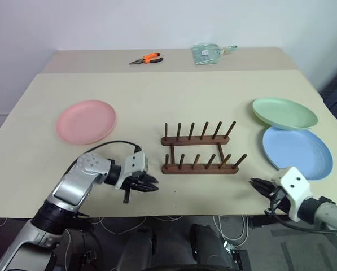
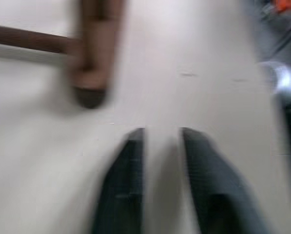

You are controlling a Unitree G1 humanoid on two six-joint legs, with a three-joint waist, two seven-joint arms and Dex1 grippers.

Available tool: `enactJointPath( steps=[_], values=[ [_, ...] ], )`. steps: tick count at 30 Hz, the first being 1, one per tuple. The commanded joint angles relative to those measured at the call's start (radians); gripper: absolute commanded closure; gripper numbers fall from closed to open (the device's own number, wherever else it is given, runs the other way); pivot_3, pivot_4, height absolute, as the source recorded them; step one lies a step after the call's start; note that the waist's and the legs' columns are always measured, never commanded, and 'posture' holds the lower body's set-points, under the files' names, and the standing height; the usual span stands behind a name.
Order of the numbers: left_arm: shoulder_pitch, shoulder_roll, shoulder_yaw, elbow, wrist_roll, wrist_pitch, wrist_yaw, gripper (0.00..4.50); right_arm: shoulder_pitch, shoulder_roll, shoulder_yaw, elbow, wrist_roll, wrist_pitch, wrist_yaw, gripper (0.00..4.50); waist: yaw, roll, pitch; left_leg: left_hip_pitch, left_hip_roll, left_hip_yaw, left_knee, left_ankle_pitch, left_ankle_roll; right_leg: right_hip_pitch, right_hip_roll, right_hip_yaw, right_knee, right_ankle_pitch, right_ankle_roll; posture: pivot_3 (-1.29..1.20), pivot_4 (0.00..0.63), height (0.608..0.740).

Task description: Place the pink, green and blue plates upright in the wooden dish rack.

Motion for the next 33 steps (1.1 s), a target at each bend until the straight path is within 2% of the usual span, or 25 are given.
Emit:
enactJointPath(
  steps=[1,5,8,12,17,20,23,26,28,30,31,33],
  values=[
    [0.009,-0.062,-0.04,-0.06,0.008,0.036,0.093,4.29,-0.035,-0.016,0.104,-0.03,-0.055,0.02,-0.025,4.5,0.01,0.0,0.0,0.0,0.0,0.0,0.0,0.0,0.0,0.0,0.0,0.0,0.0,0.0,0.0,0.0,0.15,0.74],
    [-0.016,-0.171,-0.077,0.006,0.103,0.002,0.272,4.29,-0.173,-0.001,0.243,0.06,-0.169,0.031,-0.098,4.5,0.02,0.0,-0.001,0.0,-0.001,0.001,0.002,0.0,0.0,0.0,-0.001,0.0,-0.001,0.0,0.0,0.0,0.15,0.74],
    [-0.071,-0.265,-0.067,0.123,0.183,-0.017,0.447,4.29,-0.305,0.024,0.334,0.18,-0.277,-0.011,-0.166,4.5,0.021,-0.002,-0.001,0.0,-0.002,0.0,0.004,0.0,0.0,0.002,-0.001,0.0,-0.001,0.0,0.0,0.0,0.15,0.74],
    [-0.182,-0.366,-0.013,0.347,0.225,-0.089,0.622,4.29,-0.54,0.115,0.4,0.408,-0.37,-0.046,-0.28,4.5,0.015,-0.004,-0.004,0.001,-0.002,-0.001,0.007,0.0,0.0,0.004,0.001,-0.001,0.001,0.002,-0.001,0.0,0.15,0.74],
    [-0.286,-0.406,0.027,0.536,0.225,-0.169,0.699,4.29,-0.686,0.169,0.421,0.583,-0.406,-0.116,-0.318,4.5,0.014,-0.003,-0.004,0.001,-0.002,-0.001,0.008,0.0,0.0,0.003,0.001,-0.001,0.003,0.004,0.002,0.0,0.15,0.74],
    [-0.306,-0.401,0.031,0.571,0.227,-0.199,0.697,4.29,-0.73,0.183,0.414,0.636,-0.402,-0.145,-0.312,4.5,0.013,-0.003,-0.004,0.0,-0.002,-0.001,0.008,0.0,0.0,0.002,0.001,-0.001,0.004,0.005,0.001,0.0,0.15,0.74],
    [-0.271,-0.362,0.061,0.499,0.19,-0.175,0.652,4.36,-0.73,0.186,0.385,0.611,-0.356,-0.136,-0.272,3.73,0.008,-0.003,-0.004,0.0,-0.002,-0.001,0.008,0.0,0.0,0.002,0.001,-0.001,0.004,0.005,0.0,0.0,0.15,0.74],
    [-0.206,-0.309,0.157,0.358,0.091,-0.115,0.604,3.47,-0.697,0.176,0.368,0.536,-0.326,-0.139,-0.238,2.29,-0.008,-0.003,-0.004,0.0,-0.002,-0.001,0.008,0.0,0.0,0.001,0.001,-0.001,0.007,0.005,0.001,0.0,0.15,0.74],
    [-0.177,-0.287,0.264,0.265,0.008,-0.069,0.611,2.51,-0.669,0.172,0.362,0.475,-0.309,-0.144,-0.218,1.25,-0.013,-0.003,-0.004,0.0,-0.002,-0.001,0.007,0.0,0.0,-0.002,0.001,0.0,0.01,0.004,0.001,0.0,0.15,0.74],
    [-0.193,-0.264,0.404,0.235,-0.029,-0.037,0.71,1.51,-0.637,0.163,0.377,0.417,-0.311,-0.154,-0.195,0.27,-0.01,-0.002,-0.003,-0.001,-0.002,-0.002,0.007,0.0,0.0,-0.003,0.001,0.0,0.01,0.004,0.001,0.0,0.15,0.74],
    [-0.211,-0.249,0.471,0.24,-0.028,-0.027,0.777,1.03,-0.626,0.158,0.388,0.396,-0.315,-0.16,-0.182,0.0,-0.009,-0.003,-0.003,-0.001,-0.002,-0.002,0.007,0.0,0.0,-0.003,0.001,0.0,0.011,0.004,0.001,0.0,0.15,0.74],
    [-0.257,-0.224,0.586,0.262,-0.008,0.008,0.933,0.05,-0.615,0.156,0.407,0.372,-0.323,-0.166,-0.162,0.0,-0.008,-0.003,-0.003,-0.001,-0.002,-0.003,0.008,0.0,0.0,-0.003,0.001,0.0,0.011,0.002,0.005,0.0,0.15,0.74]
  ],
)
